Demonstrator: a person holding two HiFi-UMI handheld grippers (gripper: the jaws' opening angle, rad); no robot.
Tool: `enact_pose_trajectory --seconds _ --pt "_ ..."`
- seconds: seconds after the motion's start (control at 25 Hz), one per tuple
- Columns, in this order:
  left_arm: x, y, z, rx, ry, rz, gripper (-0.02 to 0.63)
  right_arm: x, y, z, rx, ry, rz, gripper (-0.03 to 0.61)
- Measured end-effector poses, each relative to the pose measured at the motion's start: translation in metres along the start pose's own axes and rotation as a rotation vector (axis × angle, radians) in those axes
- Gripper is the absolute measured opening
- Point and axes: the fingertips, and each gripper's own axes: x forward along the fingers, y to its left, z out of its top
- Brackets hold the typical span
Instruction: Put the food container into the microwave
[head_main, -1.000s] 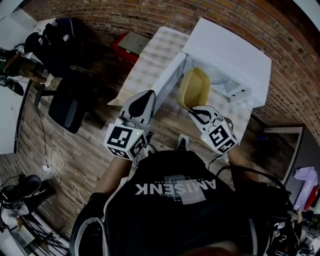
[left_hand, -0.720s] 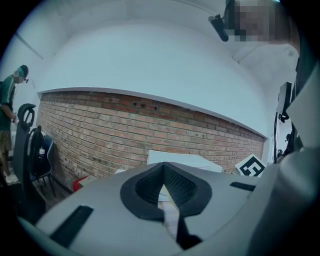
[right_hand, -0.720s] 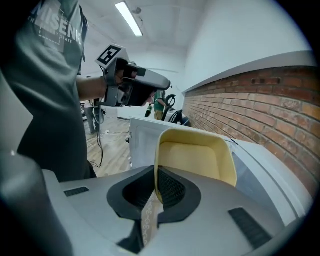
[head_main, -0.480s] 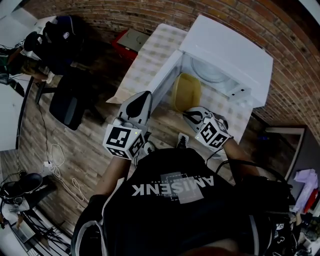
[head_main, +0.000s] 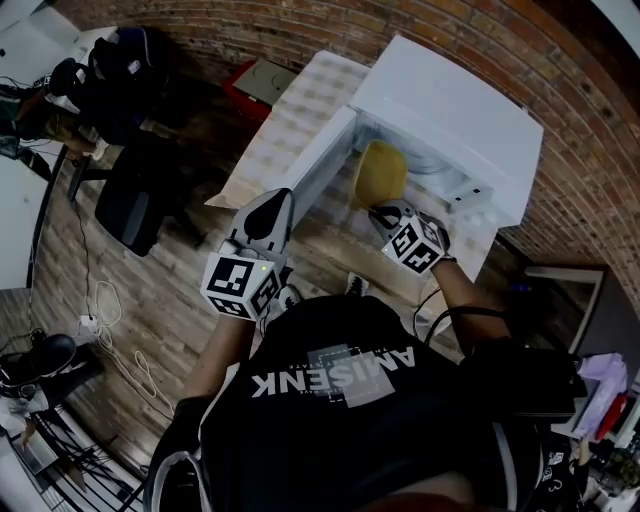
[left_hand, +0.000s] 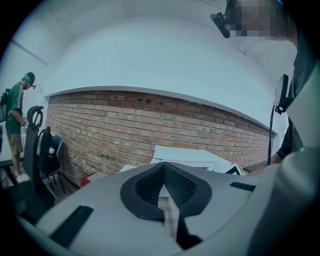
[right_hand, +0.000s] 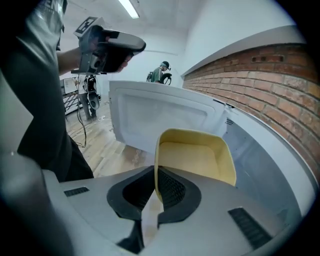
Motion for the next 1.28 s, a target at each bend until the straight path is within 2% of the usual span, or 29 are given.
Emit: enact_pose_trajectory --seconds 0.2,0.4,0.76,1.04,1.28 --pt "0.000 -0.001 0.004 0.015 -0.022 0.018 0.012 0.017 -0.041 -0.027 0.018 0.059 -0.067 0.048" --pt "-0.006 0.008 0.003 0.005 -0.015 0.105 0.012 0.030 -0.078 -0.047 0.030 0.106 -0.148 0.048" --pt "-0.011 0.011 0.004 -0.001 -0.015 0.176 0.011 0.042 -0.138 -0.070 0.087 0.144 -0.257 0.048" --pt "-0.009 0.007 0.013 0.004 -0.039 0.197 0.011 0.048 -0.169 -0.078 0.109 0.170 -0.326 0.048" --pt "-0.019 0.009 0.017 -0.031 -0.061 0.233 0.011 0.056 -0.178 -0.086 0.084 0.202 -0.359 0.049"
